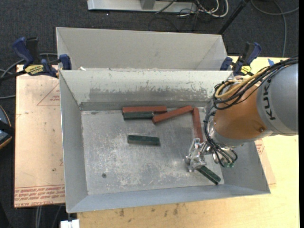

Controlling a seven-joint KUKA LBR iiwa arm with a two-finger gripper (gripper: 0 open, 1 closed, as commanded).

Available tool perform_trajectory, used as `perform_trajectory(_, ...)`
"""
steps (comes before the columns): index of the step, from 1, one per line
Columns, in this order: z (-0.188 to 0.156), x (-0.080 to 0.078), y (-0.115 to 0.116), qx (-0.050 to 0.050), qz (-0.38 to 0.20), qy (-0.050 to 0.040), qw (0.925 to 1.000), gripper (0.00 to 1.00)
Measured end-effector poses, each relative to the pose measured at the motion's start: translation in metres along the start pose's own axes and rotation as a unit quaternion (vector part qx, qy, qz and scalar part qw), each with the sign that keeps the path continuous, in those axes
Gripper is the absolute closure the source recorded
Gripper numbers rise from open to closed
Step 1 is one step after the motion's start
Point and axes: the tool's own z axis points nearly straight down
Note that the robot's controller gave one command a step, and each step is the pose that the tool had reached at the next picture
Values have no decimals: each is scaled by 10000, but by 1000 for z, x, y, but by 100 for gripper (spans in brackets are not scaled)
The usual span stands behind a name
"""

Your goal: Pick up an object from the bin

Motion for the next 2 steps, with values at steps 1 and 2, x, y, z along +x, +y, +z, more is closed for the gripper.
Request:
perform_trajectory(1,-47,4,-2,-4,-53,53,10000,100)
perform_trajectory(2,-149,0,-4,8,-91,7,10000,0)
